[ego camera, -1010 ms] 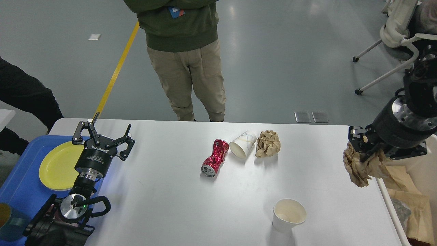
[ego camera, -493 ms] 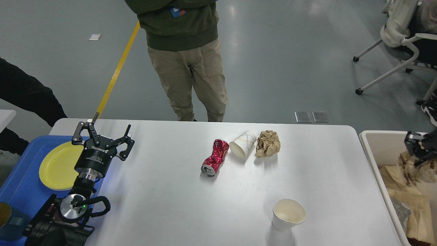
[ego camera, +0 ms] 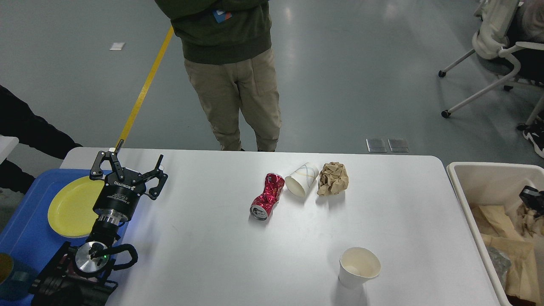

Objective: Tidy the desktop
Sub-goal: 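Lower the right gripper into the bin and release the paper, then raise the right gripper and move it over the second brown paper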

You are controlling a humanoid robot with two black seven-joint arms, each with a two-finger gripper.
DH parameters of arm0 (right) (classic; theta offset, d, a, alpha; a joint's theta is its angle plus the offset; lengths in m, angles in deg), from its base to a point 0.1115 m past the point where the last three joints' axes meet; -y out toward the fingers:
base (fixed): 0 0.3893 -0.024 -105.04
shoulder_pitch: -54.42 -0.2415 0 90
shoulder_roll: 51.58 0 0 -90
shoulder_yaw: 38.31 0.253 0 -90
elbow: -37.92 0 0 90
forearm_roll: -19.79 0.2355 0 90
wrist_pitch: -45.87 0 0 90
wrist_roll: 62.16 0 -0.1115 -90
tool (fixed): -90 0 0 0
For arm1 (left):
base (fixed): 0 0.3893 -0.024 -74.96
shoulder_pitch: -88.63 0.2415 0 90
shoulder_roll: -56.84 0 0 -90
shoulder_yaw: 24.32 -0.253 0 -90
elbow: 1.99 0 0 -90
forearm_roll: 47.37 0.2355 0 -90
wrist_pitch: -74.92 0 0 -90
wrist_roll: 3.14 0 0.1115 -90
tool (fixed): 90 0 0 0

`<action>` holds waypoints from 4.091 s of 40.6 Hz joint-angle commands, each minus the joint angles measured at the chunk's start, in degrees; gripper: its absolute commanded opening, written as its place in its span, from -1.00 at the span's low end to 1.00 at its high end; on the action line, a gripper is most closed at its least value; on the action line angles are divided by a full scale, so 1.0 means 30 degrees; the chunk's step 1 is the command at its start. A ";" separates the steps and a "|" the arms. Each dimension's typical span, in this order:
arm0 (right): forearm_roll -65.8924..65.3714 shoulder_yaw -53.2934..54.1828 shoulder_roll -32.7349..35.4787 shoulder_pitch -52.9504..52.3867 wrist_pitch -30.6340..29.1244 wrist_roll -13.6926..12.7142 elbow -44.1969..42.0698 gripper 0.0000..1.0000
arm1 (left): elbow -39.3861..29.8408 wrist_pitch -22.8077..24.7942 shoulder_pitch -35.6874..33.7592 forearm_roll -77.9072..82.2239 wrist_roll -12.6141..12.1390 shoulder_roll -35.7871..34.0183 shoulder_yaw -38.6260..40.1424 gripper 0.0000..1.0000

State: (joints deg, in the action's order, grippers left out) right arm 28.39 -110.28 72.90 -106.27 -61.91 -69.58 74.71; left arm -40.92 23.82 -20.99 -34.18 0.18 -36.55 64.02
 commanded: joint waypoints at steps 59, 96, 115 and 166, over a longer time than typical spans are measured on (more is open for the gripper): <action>0.0267 0.4508 -0.3759 1.2049 0.5251 -0.0105 -0.9861 1.00 | 0.0000 -0.0016 0.0006 0.0000 0.0006 -0.0012 0.0026 0.92; -0.2048 -0.3402 -0.3844 -1.2759 -0.6844 -0.0280 1.0117 1.00 | 0.0000 -0.0016 0.0006 0.0000 -0.0023 -0.0012 0.0026 0.92; -0.0407 -0.1000 -0.6833 -2.3690 -1.0425 -0.0192 1.7353 1.00 | 0.0000 -0.0016 0.0006 0.0000 0.0006 -0.0012 0.0026 0.92; -0.0465 0.4303 -1.1021 -0.5388 0.2643 0.0892 0.3799 1.00 | 0.0000 0.0013 0.0006 0.0000 -0.0023 0.0017 -0.0003 0.92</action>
State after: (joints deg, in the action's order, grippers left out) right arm 27.21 -98.85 42.87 -130.65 -58.01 -66.98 94.12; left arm -40.92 23.79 -20.97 -34.18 0.11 -36.49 64.02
